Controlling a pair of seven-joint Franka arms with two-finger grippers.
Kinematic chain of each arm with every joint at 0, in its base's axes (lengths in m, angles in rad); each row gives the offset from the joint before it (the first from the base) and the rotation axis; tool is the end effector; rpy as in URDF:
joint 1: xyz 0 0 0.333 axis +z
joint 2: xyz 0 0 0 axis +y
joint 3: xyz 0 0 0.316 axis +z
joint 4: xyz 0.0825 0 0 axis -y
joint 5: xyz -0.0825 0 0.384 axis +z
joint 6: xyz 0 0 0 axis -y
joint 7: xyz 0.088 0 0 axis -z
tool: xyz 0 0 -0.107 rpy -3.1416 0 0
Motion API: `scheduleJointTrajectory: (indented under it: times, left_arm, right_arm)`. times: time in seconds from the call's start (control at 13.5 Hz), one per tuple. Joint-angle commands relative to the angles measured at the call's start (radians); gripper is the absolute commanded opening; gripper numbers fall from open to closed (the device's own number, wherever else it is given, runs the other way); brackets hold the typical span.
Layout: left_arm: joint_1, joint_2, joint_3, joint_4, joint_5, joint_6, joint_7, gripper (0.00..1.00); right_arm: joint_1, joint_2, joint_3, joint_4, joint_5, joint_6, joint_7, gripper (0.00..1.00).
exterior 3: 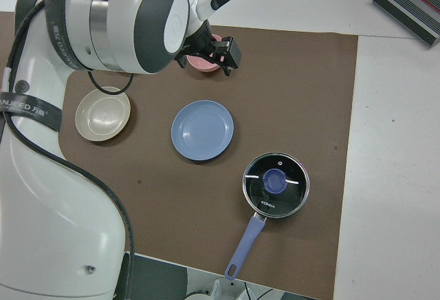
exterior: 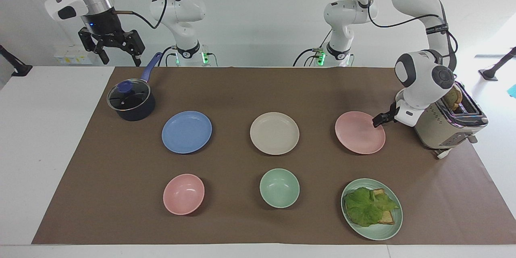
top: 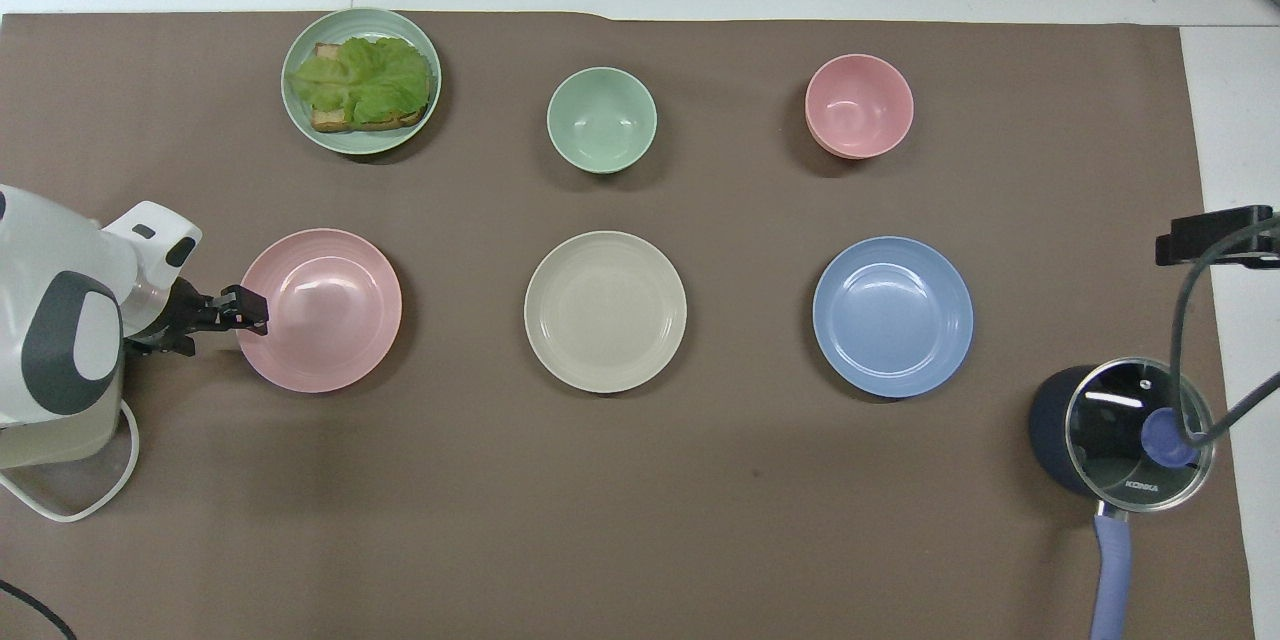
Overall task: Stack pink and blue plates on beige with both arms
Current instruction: 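Reach the left gripper to the pink plate rim and grasp it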
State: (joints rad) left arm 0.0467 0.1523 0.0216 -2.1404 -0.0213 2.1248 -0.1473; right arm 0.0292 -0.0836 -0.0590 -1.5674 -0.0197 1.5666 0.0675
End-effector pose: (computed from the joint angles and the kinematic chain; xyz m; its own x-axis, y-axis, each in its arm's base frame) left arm 0.5399 0.0359 0.3208 0.9601 0.2242 -0.1672 0.2254 -0.9742 -0.0119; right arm 0.5275 -0.0194 0.6709 0.9918 -0.0973 0.0834 -0.0984 -0.9951 0.0091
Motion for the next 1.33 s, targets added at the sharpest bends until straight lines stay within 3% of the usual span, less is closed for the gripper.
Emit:
scheduleJointTrajectory:
  times: [0.0, 0.07, 0.52, 0.81, 1.03, 1.26]
  left_arm:
    - [-0.004, -0.031, 0.001, -0.038, 0.003, 0.017, -0.014, 0.07]
    - [-0.002, -0.031, 0.001, -0.038, 0.001, 0.018, -0.014, 0.00]
    - [0.005, -0.031, 0.000, -0.027, -0.018, -0.003, -0.014, 0.00]
    - [0.001, -0.025, 0.000, 0.048, -0.090, -0.110, -0.011, 0.00]
    - [-0.001, -0.034, -0.002, 0.181, -0.146, -0.293, -0.021, 0.00]
    - [-0.016, -0.092, -0.015, 0.229, -0.215, -0.376, -0.105, 0.00]
  right_arm:
    - [-0.017, -0.005, 0.005, -0.010, 0.018, 0.016, -0.025, 1.00]
    - [-0.017, -0.005, 0.005, -0.010, 0.018, 0.016, -0.025, 1.00]
    - [-0.017, -0.005, 0.005, -0.010, 0.018, 0.016, -0.023, 1.00]
    - [-0.017, -0.005, 0.005, -0.010, 0.018, 0.016, -0.025, 1.00]
    - [-0.017, -0.004, 0.005, -0.010, 0.018, 0.016, -0.025, 1.00]
    - [-0.017, -0.005, 0.005, -0.010, 0.017, 0.016, -0.023, 1.00]
